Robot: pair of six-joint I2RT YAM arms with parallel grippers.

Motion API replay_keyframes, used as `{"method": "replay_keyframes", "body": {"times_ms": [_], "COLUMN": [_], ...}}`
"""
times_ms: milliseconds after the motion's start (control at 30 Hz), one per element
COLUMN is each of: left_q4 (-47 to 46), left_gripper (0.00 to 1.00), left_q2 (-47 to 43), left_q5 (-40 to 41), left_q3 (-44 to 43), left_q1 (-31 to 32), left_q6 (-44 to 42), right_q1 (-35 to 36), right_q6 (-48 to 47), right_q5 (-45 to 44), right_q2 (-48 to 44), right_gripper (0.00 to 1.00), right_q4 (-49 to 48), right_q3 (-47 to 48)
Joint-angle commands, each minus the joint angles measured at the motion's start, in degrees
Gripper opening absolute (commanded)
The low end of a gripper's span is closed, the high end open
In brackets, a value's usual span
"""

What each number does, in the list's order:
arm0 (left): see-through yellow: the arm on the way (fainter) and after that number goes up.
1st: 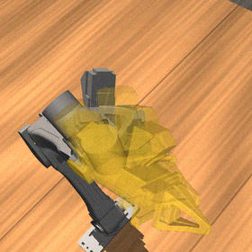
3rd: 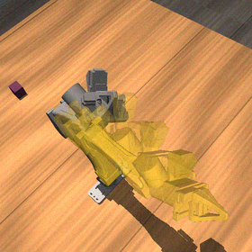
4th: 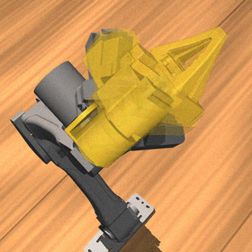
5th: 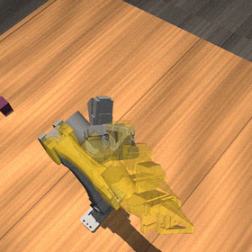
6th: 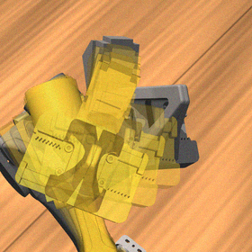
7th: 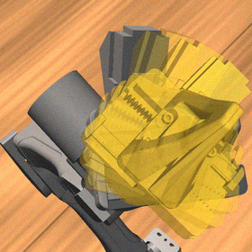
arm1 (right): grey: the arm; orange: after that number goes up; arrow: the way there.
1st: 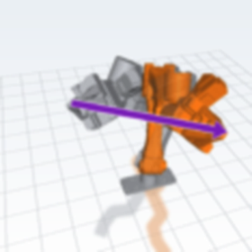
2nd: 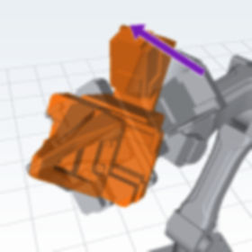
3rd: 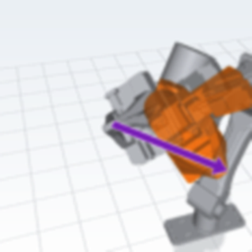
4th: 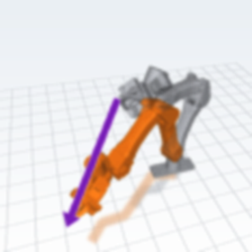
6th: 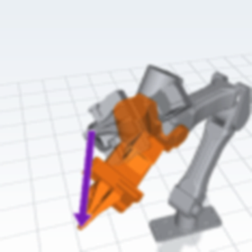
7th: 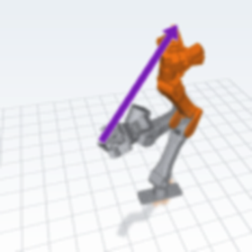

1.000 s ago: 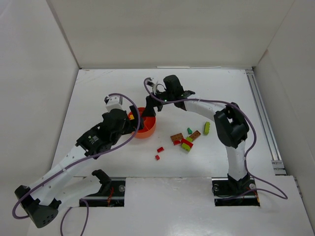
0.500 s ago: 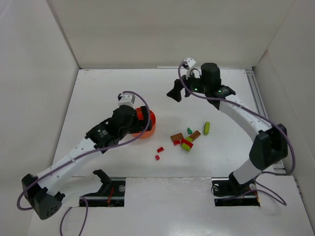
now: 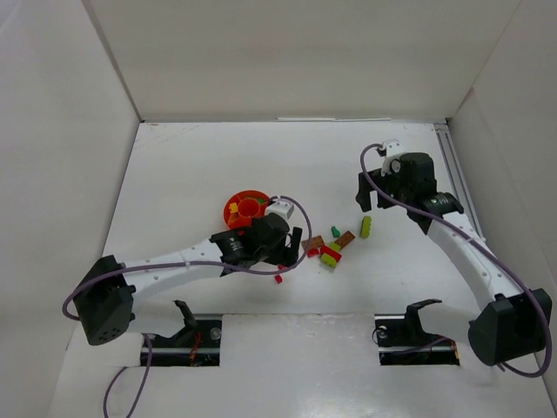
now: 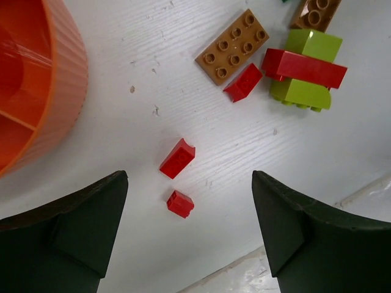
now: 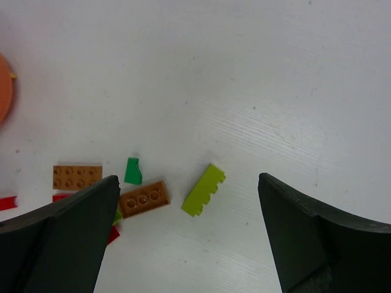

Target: Sort the legos into containers by color

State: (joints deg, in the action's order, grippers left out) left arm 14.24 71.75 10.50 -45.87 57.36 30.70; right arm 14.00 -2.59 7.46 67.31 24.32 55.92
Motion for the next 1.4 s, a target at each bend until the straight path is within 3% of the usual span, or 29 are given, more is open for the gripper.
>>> {"method": "replay_keyframes", "body": {"times_ms": [0,133,400,900,1033,1267,1367], "left_q4": [-6.40,-6.94,-9.84,-10.90,-10.90,-10.37,-10.37], "left_gripper": [0.79,0.73,0.73,0.61,0.61,0.61,0.61], "left_q2": [0.85,4.36,8.15,15.44,15.44,14.30,14.30], "left_q5": [0.57,1.71,-0.13,-0.13,0.48,1.80,2.42], "left_q3": [1.21,1.75,3.50,3.50,3.50,2.45,1.83], "left_q1": [1.26,1.79,3.11,3.63,3.63,3.63,3.63], "left_q6": [-2.92,-4.85,-6.35,-6.88,-6.35,-5.83,-5.30], "right_q1": [-1.60,-2.75,-5.91,-8.11,-1.21,12.79,15.00], "right_q6": [0.13,-0.48,-1.54,-4.52,-5.06,-2.16,-0.40], "right_q5": [-1.66,-1.14,0.45,2.73,-0.86,-7.73,-9.05], "right_q2": [-2.79,-4.20,-4.20,-4.20,-4.20,5.63,10.73], "right_gripper": [0.99,0.99,0.99,0.99,0.99,0.99,0.97], "right_q4": [1.61,2.22,3.28,3.81,2.23,-1.11,-2.52], "right_q3": [-1.33,-1.96,-1.96,-3.54,-4.24,-1.35,-0.55]}}
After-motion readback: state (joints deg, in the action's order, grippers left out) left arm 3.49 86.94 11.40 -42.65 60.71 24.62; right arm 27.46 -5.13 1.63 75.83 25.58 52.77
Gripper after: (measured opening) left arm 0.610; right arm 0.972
